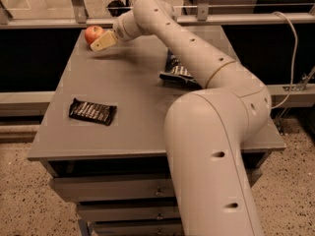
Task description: Pick apple
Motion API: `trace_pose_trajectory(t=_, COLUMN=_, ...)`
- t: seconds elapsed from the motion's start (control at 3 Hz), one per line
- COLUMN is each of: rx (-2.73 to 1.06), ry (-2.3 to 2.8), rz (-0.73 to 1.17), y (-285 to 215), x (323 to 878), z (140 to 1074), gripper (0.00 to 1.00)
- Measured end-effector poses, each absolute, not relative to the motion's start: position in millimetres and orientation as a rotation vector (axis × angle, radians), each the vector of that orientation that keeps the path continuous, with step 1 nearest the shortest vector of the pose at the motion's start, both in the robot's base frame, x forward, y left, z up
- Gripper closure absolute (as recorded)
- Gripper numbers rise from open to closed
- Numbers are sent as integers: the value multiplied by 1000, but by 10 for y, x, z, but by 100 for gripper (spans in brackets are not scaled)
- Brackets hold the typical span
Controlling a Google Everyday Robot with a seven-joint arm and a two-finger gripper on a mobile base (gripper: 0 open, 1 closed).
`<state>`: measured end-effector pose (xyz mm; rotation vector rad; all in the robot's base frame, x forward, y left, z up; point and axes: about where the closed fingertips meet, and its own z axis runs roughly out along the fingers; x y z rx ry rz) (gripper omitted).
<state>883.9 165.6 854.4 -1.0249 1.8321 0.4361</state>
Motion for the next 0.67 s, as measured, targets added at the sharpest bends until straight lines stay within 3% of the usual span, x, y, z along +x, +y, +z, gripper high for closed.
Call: trace_pose_trajectory(t=0.67, rx=-1046, ry=1822, rz=529, y=2079, x=8854, z=8498, gripper=0)
